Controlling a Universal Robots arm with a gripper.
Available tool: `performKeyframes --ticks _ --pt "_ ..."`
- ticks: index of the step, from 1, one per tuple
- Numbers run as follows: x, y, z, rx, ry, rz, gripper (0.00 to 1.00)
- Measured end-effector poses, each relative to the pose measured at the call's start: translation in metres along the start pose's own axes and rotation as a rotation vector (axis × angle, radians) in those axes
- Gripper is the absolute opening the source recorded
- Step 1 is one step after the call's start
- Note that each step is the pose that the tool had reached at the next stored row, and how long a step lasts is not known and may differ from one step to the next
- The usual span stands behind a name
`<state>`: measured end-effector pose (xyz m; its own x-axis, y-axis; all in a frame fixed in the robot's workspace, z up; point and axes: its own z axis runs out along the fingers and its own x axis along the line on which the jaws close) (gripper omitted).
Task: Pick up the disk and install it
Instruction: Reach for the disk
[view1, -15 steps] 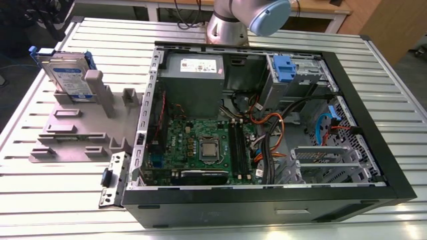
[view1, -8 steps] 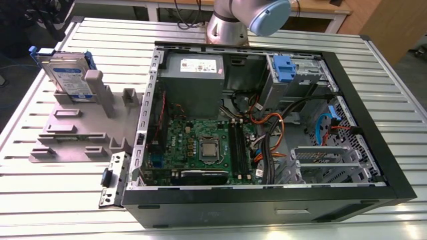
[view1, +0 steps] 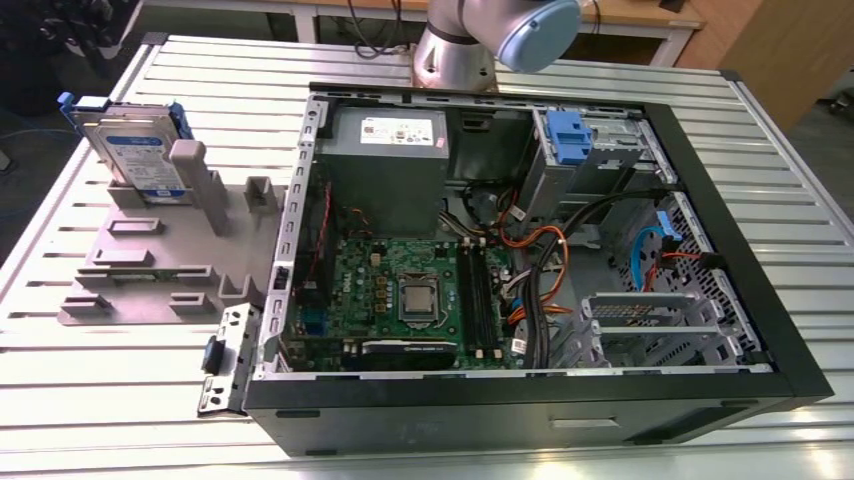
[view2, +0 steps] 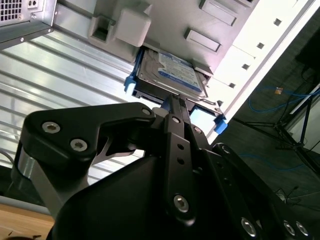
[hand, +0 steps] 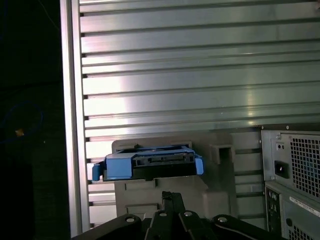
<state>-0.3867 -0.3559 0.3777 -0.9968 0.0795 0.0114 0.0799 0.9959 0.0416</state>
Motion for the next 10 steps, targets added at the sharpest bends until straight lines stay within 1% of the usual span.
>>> performKeyframes --ticks 8,10 --pt "0.0307 -0.0018 0.0018 0.0000 -0.0001 0.000 0.11" --pt "0.0372 -0.0017 0.0023 0.0000 0.0000 0.000 0.11"
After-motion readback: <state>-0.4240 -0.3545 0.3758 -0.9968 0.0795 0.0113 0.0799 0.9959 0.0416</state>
